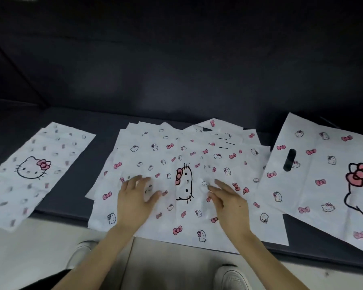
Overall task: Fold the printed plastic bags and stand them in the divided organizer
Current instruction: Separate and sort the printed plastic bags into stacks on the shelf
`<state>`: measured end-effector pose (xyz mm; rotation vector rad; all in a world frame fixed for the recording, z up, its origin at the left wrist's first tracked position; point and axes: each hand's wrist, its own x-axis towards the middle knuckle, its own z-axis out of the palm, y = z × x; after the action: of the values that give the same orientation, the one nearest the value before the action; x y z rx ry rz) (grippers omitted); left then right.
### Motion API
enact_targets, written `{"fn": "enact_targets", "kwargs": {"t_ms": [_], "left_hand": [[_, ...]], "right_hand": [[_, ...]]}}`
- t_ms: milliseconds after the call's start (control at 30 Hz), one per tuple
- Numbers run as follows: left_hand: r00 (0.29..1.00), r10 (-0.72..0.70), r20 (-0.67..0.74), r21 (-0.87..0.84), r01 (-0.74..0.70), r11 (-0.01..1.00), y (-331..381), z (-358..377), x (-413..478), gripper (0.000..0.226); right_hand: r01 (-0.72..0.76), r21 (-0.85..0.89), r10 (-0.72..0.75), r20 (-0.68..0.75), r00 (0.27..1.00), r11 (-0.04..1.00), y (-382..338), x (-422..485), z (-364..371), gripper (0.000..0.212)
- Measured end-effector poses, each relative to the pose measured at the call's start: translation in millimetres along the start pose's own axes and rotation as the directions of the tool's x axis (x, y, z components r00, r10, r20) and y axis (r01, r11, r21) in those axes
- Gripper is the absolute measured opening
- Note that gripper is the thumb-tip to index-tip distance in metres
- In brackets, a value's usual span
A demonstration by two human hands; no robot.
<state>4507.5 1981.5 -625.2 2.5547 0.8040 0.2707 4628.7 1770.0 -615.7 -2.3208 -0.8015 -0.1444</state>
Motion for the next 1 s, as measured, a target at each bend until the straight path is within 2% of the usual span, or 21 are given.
{"fn": "enact_targets", "kwargs": {"t_ms": [67,133,200,267,333,367,433,500,600,667,733,767,833,900,933,1000], "left_hand": [[0.999,0.014,-0.035,-0.093,-0.017,0.995,9,-18,12,0.081],[0.997,0.017,0.077,-0.252,0.003,0.968,21,-41,29,0.092],[0.985,0.111,0.130,-0.345,-0.060,0.937,34,-61,49,0.091],[0.960,0.225,0.169,-0.304,-0.166,0.938,49,-84,69,0.094],[0.911,0.255,0.326,-0.255,-0.175,0.951,58,-104,88,0.093],[0.876,0.213,0.433,-0.268,-0.100,0.958,59,-111,95,0.086],[0.782,0.140,0.607,-0.309,0.071,0.948,57,-126,104,0.066],[0.766,0.138,0.627,-0.300,0.075,0.951,49,-139,107,0.058],[0.776,0.238,0.584,-0.460,0.074,0.885,41,-164,106,0.052],[0.710,0.316,0.629,-0.563,0.135,0.816,36,-180,108,0.045],[0.653,0.327,0.683,-0.558,0.177,0.811,28,-186,107,0.057],[0.664,0.297,0.686,-0.538,0.189,0.822,20,-184,107,0.061],[0.766,0.211,0.608,-0.531,0.195,0.824,3,-179,106,0.050],[0.881,0.127,0.457,-0.604,0.202,0.771,-16,-181,102,0.032],[0.920,0.085,0.384,-0.656,0.206,0.726,-26,-185,99,0.028],[0.961,0.030,0.275,-0.767,0.200,0.610,-45,-196,93,0.031]], "right_hand": [[0.039,0.116,-0.043,0.036,0.998,0.993,-9,15,-12,0.020],[0.009,0.229,-0.055,0.197,0.979,0.973,-22,33,-28,0.020],[0.003,0.251,-0.107,0.401,0.910,0.968,-35,51,-41,0.020],[0.080,0.224,-0.187,0.508,0.841,0.971,-51,70,-50,0.022],[0.128,0.283,-0.260,0.503,0.824,0.951,-73,88,-57,0.027],[0.101,0.343,-0.268,0.486,0.832,0.934,-86,96,-61,0.031],[-0.032,0.441,-0.180,0.431,0.884,0.897,-109,109,-66,0.046],[-0.159,0.517,-0.075,0.403,0.912,0.841,-126,119,-65,0.059],[-0.246,0.579,-0.111,0.511,0.853,0.778,-146,129,-57,0.069],[-0.262,0.574,-0.152,0.573,0.805,0.776,-161,135,-49,0.075],[-0.261,0.578,-0.133,0.550,0.824,0.774,-175,140,-40,0.074],[-0.266,0.589,-0.102,0.516,0.851,0.763,-181,142,-34,0.069],[-0.321,0.611,0.021,0.446,0.895,0.724,-189,143,-22,0.056],[-0.421,0.607,0.118,0.474,0.873,0.675,-192,143,-11,0.047],[-0.485,0.583,0.108,0.562,0.820,0.652,-193,142,-4,0.048],[-0.573,0.475,0.005,0.767,0.641,0.668,-197,138,11,0.053]]}}
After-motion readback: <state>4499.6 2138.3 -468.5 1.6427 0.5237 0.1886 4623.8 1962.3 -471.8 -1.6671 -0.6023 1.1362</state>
